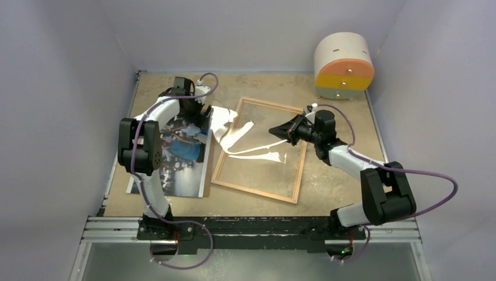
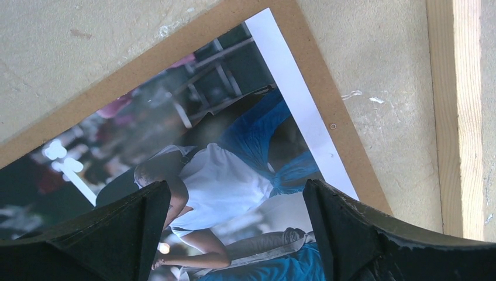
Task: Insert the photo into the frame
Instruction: Place the photo frame item in the photo frame.
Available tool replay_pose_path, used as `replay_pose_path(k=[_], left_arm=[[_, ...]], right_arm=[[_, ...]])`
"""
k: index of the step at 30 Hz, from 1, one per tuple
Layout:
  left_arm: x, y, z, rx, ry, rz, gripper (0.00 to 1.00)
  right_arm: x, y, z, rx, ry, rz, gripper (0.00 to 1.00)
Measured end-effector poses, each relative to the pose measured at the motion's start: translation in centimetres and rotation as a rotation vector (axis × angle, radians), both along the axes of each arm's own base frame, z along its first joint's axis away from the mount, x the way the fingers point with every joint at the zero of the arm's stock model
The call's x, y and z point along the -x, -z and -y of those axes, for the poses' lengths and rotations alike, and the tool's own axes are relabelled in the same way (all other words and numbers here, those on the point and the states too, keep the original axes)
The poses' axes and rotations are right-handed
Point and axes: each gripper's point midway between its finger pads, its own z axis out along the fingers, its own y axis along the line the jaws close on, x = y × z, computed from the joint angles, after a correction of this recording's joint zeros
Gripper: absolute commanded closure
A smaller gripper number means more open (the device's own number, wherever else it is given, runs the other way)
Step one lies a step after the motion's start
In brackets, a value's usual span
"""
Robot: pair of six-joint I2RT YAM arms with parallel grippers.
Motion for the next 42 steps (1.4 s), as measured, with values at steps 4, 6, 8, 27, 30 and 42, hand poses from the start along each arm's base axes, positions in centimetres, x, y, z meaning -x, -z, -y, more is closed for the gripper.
replay_pose_path(k=[4,6,8,27,30,42], left_arm=[[0.0,0.0,0.0,-0.003,-0.001,0.002,0.08],[-0.1,-0.1,-0.1,-0.003,-0.001,0.004,0.08],[-0.1,-0.2,-0.1,-0.004,0.002,0.008,0.08],[5.2,1.7,5.7,-0.046,0.213,-0.046,0.07],[5.8,2.1,6.5,-0.049,0.239,-0.054,0.07],[5.7,2.8,5.4,-0.101,0.234,-0.046,0.08]], right_arm=[[-0.4,0.3,0.5,0.02,0.018,-0.014,1.0],[-0.7,0.6,0.9,0.052,0.03,-0.015,1.0],[-1.1,0.9,1.2,0.093,0.037,-0.003,1.0],[1.5,9.9,3.6,0.313,0.04,-0.057,0.5],[1.5,10.7,3.5,0.325,0.024,-0.056,0.45],[4.0,13.0,3.1,0.347,-0.163,-0.089,0.4]])
